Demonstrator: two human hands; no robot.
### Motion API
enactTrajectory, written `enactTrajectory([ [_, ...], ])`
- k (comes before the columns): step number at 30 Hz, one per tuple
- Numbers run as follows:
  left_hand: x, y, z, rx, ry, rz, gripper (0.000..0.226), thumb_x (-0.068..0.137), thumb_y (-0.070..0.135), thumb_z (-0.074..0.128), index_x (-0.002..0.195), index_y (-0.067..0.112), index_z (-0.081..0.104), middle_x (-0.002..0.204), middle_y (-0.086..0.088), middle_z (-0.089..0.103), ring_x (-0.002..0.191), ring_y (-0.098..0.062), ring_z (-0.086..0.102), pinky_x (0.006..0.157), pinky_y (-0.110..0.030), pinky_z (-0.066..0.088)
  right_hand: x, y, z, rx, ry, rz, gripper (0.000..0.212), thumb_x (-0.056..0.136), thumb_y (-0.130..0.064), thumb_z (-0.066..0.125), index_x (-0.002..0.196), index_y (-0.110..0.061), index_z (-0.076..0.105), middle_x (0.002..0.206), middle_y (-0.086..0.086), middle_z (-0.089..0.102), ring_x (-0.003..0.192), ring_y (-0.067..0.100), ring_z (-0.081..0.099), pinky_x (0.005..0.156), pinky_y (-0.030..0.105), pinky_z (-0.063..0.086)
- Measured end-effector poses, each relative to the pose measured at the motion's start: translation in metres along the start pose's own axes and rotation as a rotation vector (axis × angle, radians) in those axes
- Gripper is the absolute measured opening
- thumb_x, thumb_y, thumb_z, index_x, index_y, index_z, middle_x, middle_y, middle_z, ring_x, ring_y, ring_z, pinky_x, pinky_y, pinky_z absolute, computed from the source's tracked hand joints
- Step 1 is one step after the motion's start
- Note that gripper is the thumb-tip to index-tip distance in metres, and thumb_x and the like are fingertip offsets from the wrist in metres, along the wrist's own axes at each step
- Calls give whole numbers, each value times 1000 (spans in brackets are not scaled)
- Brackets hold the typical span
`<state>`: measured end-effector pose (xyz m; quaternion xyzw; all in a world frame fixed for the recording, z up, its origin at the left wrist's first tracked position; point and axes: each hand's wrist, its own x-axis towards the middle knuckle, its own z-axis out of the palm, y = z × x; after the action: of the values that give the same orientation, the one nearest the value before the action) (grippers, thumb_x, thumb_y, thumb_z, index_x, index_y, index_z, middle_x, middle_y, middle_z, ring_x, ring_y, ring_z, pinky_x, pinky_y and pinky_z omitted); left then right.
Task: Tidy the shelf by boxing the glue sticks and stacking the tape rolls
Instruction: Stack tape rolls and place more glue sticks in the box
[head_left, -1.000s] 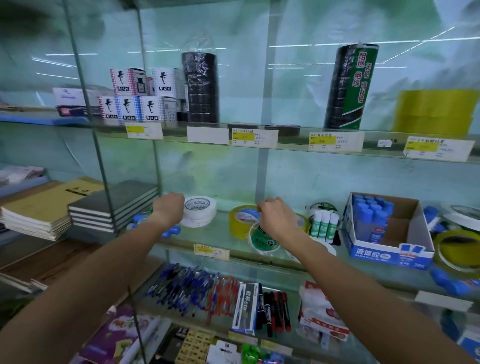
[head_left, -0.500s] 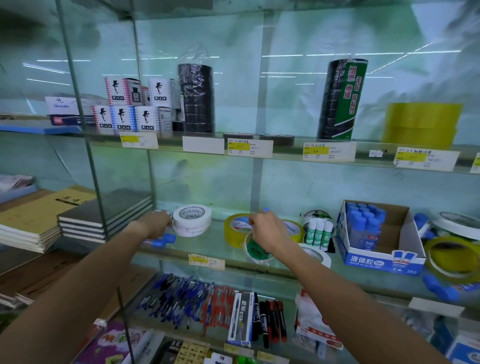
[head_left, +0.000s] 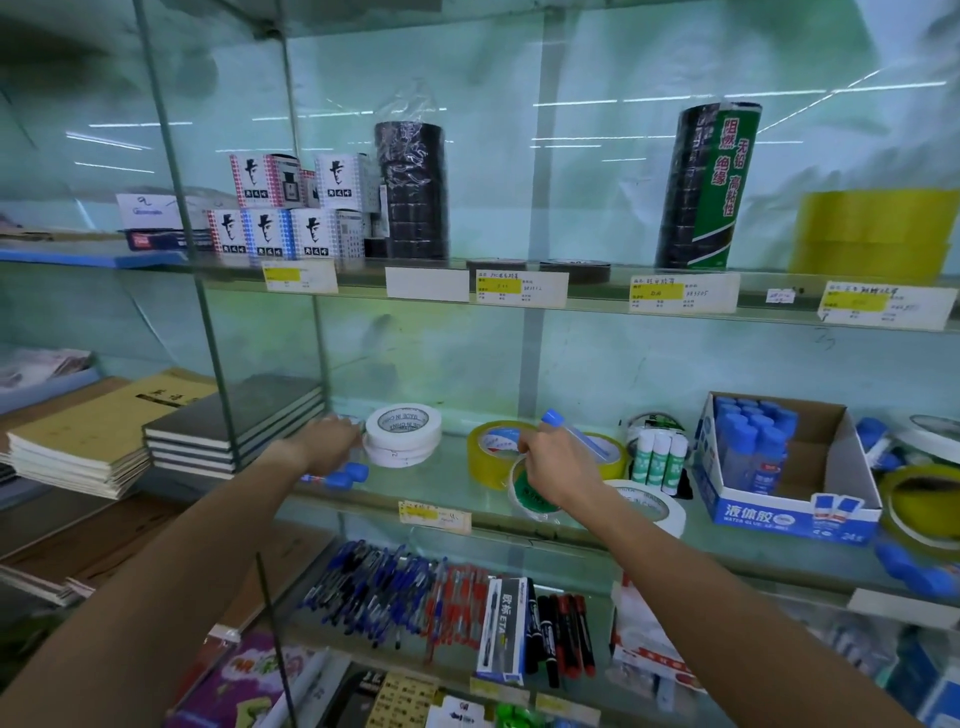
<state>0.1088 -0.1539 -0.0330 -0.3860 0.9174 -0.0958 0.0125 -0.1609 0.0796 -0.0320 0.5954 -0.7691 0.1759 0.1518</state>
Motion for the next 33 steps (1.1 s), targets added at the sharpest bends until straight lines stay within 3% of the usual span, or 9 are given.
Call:
enactTrajectory([
  [5,-5,-5,4,-8,166,52,34,76,6,57,106,22,55,106,2,63,109,-25,50,76,-33,28,0,2,4,-7,8,-3,27,86,-3,46,106,-13,63,104,9,61,89,31,61,64,36,46],
  [7,-5,-6,6,62,125,40,42,84,16,59,124,25,53,124,6,57,121,-23,44,88,-32,29,0,2,4,-20,17,-3,27,87,-4,47,108,-14,62,104,9,60,90,31,60,61,33,41],
  [10,-4,-6,8,136,2,23,35,90,29,55,125,29,55,128,5,55,127,-21,42,95,-34,30,-1,1,5,-28,34,-11,29,87,-4,47,108,-13,63,105,9,60,90,31,60,60,32,38],
  [17,-5,-8,-5,-58,-160,-41,33,88,16,53,118,27,61,122,0,60,115,-23,52,85,-32,34,-2,0,7,-26,41,-13,28,85,-4,47,105,-13,64,103,8,60,90,30,59,65,37,47],
  [23,-6,-8,-8,-36,-153,11,30,91,13,50,120,21,53,121,-4,57,106,-24,53,83,-30,39,0,0,8,-7,23,-8,28,84,-3,48,104,-14,64,102,8,60,88,29,59,67,37,49],
  [25,-7,-7,-5,130,-71,117,17,94,20,50,110,19,55,104,-2,58,90,-20,57,69,-28,42,0,0,7,0,26,-10,28,84,-2,47,104,-13,65,102,8,61,88,29,60,66,37,49],
  [27,-8,-8,0,104,92,62,14,89,31,56,102,25,57,92,3,53,84,-19,55,62,-30,42,0,0,8,7,26,-13,28,85,-1,47,102,-13,65,101,8,61,87,29,60,66,37,49],
  [30,-8,-11,2,-90,227,65,36,76,11,64,108,23,54,90,7,47,102,-24,48,72,-33,27,0,-1,6,19,22,3,27,85,-2,46,100,-12,66,100,8,61,85,29,60,66,37,50],
  [33,-12,5,-17,-302,442,104,39,81,-4,56,114,16,55,93,3,52,102,-27,48,78,-34,30,4,-1,5,61,33,27,27,84,-1,49,99,-12,68,100,9,63,84,30,61,68,37,52],
])
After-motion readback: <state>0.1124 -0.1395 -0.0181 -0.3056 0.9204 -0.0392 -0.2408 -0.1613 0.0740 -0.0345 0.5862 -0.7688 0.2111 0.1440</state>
